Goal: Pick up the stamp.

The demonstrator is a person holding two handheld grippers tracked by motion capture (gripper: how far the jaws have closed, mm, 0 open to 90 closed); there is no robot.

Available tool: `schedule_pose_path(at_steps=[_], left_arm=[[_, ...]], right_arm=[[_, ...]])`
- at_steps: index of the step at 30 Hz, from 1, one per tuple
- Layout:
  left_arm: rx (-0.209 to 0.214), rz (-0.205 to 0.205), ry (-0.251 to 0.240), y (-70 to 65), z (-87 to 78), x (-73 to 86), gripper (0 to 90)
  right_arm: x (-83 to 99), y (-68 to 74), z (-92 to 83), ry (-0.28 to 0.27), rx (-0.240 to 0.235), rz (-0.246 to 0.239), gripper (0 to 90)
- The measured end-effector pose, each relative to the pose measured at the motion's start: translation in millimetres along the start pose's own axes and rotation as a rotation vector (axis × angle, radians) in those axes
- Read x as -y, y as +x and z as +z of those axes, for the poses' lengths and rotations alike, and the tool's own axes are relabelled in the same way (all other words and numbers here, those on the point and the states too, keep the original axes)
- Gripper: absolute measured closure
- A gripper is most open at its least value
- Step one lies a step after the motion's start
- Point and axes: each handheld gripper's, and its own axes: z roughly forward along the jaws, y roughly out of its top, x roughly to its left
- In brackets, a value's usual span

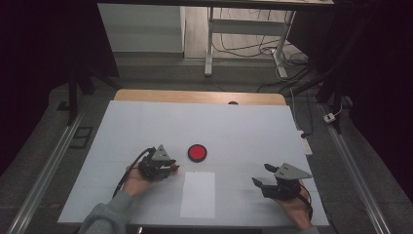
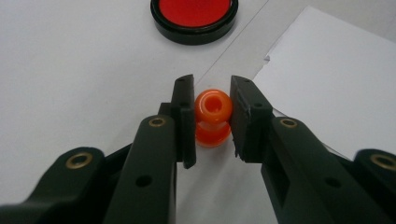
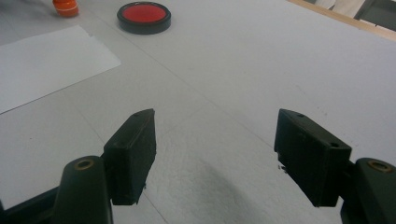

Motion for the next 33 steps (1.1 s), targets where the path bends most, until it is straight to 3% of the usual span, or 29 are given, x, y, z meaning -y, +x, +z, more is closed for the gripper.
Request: schedule_pose_path(at_steps=[12,21,27,33], left_arm=[[0.011,-0.02,-0.037,1.5,-6.7,-0.9,72.6],[0.031,-0.055,-0.103,2.5,-17.2,-2.8,72.6],[0.02,-0.087,-0.152,3.8,-24.3,-3.8,72.6],[0.034,-0.096,-0.179,3.8,-28.4,-4.9,72.6]], right_arm=[[-0.4,0.1,-0.2,-0.007,-0.003,0.002,29.1],[-0.7,0.5,-0.3,-0.007,0.001,0.001,29.1],[-0.4,0.5,0.0,-0.008,-0.002,0.002,29.1],[-0.1,0.5,0.5,-0.003,-0.002,-0.001,29.1]])
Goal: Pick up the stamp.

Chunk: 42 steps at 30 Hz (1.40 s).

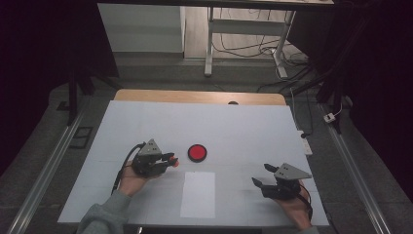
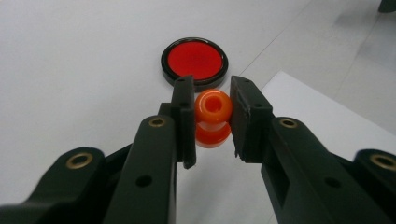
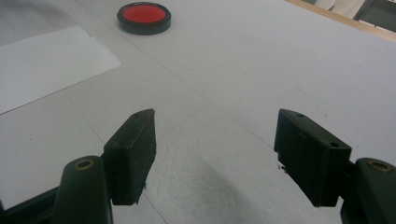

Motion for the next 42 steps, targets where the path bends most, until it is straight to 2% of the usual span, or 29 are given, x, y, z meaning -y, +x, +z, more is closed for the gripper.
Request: schedule_pose_path(at_steps=[5,15,29,42], left_arm=[[0.013,0.005,-0.05,-4.2,-4.8,-3.3,72.6],[0.098,-0.014,-0.138,-14.4,-16.3,-14.6,72.6],[0.182,-0.006,-0.167,-25.8,-16.4,-24.8,72.6],[0.226,0.018,-0.17,-35.4,-14.2,-30.4,72.6]], right_arm=[[-0.4,0.4,-0.6,-0.003,0.003,-0.003,29.2],[0.2,0.7,-0.6,-0.001,0.008,-0.007,29.3],[2.5,0.8,-5.0,-0.011,0.015,-0.002,29.4],[2.4,1.8,-5.6,-0.01,0.019,-0.006,29.4]])
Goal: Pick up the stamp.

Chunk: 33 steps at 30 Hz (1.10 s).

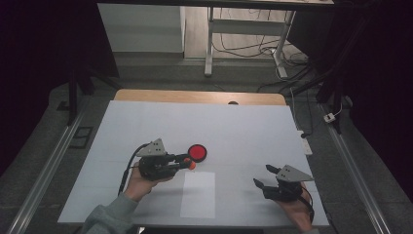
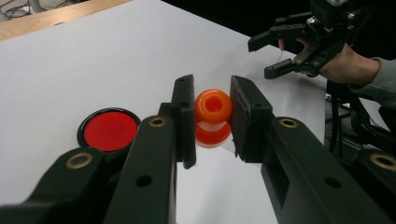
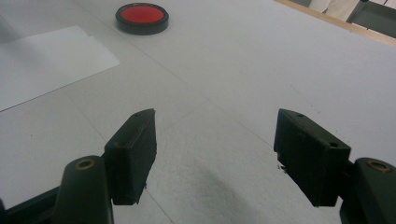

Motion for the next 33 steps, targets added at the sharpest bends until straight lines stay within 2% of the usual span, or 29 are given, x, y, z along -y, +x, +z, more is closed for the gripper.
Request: schedule_pose_path(at_steps=[10,20,33], left_arm=[[0.026,0.005,0.003,-5.2,4.9,-3.7,72.6],[0.056,0.018,0.021,-11.8,19.6,-8.1,72.5],[0.067,0.027,0.035,-14.5,29.0,-11.8,72.6]], right_arm=[[-1.1,1.2,0.1,-0.001,0.0,-0.004,29.4],[-1.7,1.9,1.0,-0.002,0.0,-0.006,29.4],[-0.9,1.2,0.3,0.001,0.006,-0.008,29.4]])
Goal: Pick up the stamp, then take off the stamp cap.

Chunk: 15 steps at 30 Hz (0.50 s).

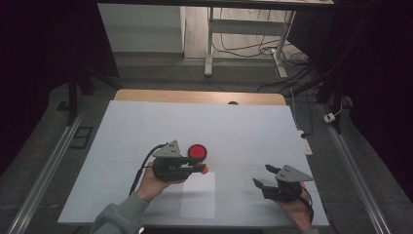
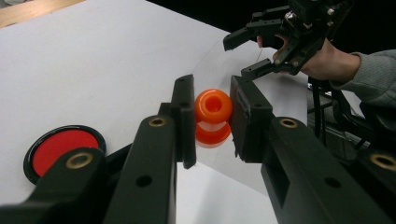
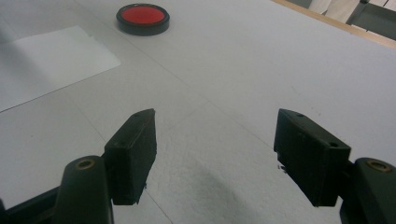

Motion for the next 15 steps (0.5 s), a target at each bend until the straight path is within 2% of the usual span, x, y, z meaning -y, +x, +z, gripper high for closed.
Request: schedule_pose_path(at_steps=[15], left_arm=[[-0.011,-0.004,0.004,2.2,-1.1,1.5,72.6]], right_arm=[[-0.7,1.4,0.8,-0.003,-0.009,-0.003,29.4]])
